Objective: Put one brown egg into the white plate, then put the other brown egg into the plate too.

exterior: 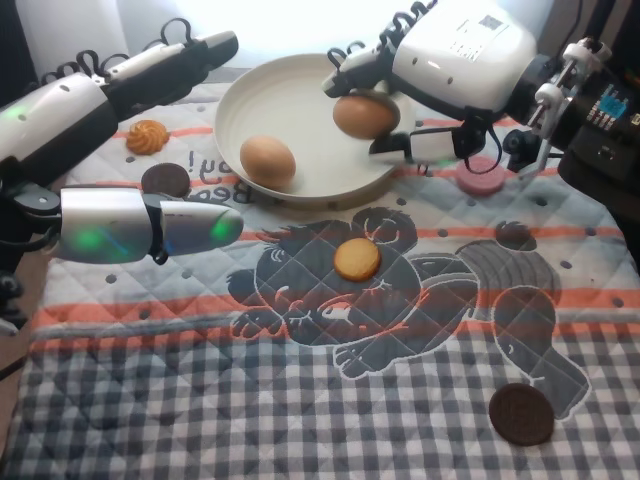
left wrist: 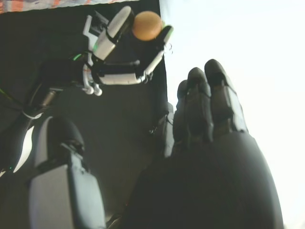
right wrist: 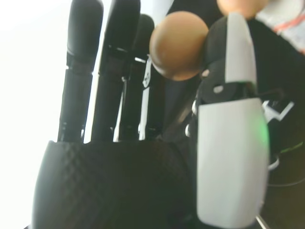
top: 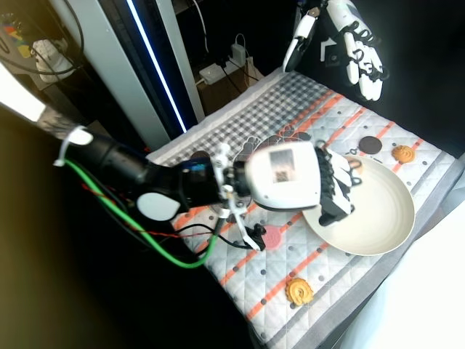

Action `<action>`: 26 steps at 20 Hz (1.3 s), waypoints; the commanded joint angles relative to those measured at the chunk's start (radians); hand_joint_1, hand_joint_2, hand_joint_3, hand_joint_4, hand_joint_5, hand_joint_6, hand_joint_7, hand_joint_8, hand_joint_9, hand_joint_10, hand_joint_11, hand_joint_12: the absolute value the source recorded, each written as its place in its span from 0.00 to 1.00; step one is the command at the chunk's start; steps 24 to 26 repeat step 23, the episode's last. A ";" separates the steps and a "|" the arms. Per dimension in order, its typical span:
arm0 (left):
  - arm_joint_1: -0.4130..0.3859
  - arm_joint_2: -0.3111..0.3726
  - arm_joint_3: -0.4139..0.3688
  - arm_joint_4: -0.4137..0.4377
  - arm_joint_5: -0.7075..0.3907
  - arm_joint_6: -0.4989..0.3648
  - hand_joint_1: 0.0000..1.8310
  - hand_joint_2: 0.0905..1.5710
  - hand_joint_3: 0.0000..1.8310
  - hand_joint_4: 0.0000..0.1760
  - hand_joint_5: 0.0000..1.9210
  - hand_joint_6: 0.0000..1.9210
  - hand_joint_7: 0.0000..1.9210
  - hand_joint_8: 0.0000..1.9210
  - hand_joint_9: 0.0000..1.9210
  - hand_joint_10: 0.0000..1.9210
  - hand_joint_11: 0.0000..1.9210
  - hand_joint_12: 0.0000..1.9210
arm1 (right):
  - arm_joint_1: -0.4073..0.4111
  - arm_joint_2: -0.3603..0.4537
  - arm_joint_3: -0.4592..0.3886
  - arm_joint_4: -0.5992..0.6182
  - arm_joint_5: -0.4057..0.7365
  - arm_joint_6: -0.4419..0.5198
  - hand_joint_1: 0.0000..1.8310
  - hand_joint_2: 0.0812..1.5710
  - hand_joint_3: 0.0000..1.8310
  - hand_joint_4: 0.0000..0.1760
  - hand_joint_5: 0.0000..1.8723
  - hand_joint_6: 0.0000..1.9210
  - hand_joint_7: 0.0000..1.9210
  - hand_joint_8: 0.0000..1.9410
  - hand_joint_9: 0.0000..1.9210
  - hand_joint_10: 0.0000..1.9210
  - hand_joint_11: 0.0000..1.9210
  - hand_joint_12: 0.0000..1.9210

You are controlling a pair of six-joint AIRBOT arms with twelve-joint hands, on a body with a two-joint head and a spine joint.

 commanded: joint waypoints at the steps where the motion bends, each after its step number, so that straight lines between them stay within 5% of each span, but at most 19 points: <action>1: 0.000 -0.006 -0.003 0.001 -0.148 -0.007 0.37 0.54 0.00 0.98 0.05 0.00 0.09 0.00 0.11 0.00 0.00 0.28 | 0.021 0.004 0.000 0.037 0.128 -0.001 0.30 0.55 0.00 0.97 0.02 0.00 0.07 0.00 0.11 0.00 0.01 0.42; 4: 0.036 -0.001 -0.006 -0.012 -0.231 -0.074 0.36 0.54 0.00 1.00 0.06 0.00 0.11 0.00 0.12 0.00 0.00 0.27 | 0.022 0.006 -0.032 0.037 0.148 -0.001 0.11 0.60 0.01 1.00 0.00 0.00 0.00 0.00 0.02 0.00 0.00 0.30; 6: 0.065 0.022 -0.011 -0.011 -0.301 -0.141 0.35 0.54 0.00 1.00 0.07 0.00 0.12 0.00 0.13 0.00 0.00 0.25 | 0.018 0.079 -0.093 0.055 0.222 -0.001 0.07 0.60 0.00 1.00 0.00 0.00 0.00 0.00 0.00 0.00 0.00 0.11; 11: 0.137 0.055 -0.012 -0.003 -0.434 -0.317 0.32 0.55 0.00 1.00 0.06 0.00 0.11 0.00 0.11 0.00 0.00 0.39 | -0.138 0.229 -0.238 0.167 0.468 -0.001 0.13 0.60 0.00 1.00 0.00 0.00 0.00 0.00 0.00 0.00 0.00 0.00; 12: 0.160 0.057 -0.005 0.004 -0.462 -0.384 0.35 0.55 0.00 0.93 0.07 0.00 0.11 0.00 0.10 0.00 0.00 0.35 | -0.179 0.259 -0.272 0.190 0.521 -0.001 0.15 0.61 0.00 1.00 0.00 0.00 0.00 0.00 0.00 0.00 0.00 0.00; 15: 0.237 0.041 0.051 0.001 -0.532 -0.648 0.35 0.53 0.00 0.88 0.05 0.00 0.12 0.00 0.14 0.01 0.00 0.53 | -0.271 0.326 -0.364 0.239 0.603 -0.001 0.21 0.63 0.01 1.00 0.00 0.00 0.01 0.00 0.00 0.00 0.00 0.00; 16: 0.259 0.027 0.076 -0.001 -0.560 -0.738 0.37 0.53 0.00 0.83 0.04 0.00 0.10 0.00 0.13 0.00 0.00 0.50 | -0.296 0.338 -0.383 0.254 0.617 -0.001 0.23 0.62 0.00 1.00 0.00 0.00 0.01 0.00 0.00 0.00 0.00 0.00; 18: 0.294 -0.008 0.122 -0.008 -0.608 -0.893 0.39 0.53 0.00 0.86 0.02 0.00 0.07 0.00 0.07 0.00 0.00 0.27 | -0.351 0.355 -0.408 0.291 0.651 -0.001 0.24 0.61 0.00 1.00 0.00 0.00 0.01 0.00 0.00 0.00 0.00 0.00; 20: 0.309 -0.045 0.159 -0.009 -0.659 -1.020 0.41 0.53 0.00 0.99 0.00 0.00 0.06 0.00 0.07 0.00 0.00 0.23 | -0.411 0.373 -0.437 0.346 0.719 -0.001 0.24 0.62 0.00 1.00 0.00 0.00 0.03 0.01 0.02 0.01 0.00 0.00; 26: 0.315 -0.051 0.160 -0.009 -0.743 -1.060 0.38 0.52 0.00 0.94 0.00 0.00 0.04 0.00 0.07 0.00 0.00 0.20 | -0.430 0.411 -0.479 0.374 0.810 -0.001 0.22 0.60 0.00 0.99 0.00 0.00 0.04 0.01 0.02 0.00 0.00 0.00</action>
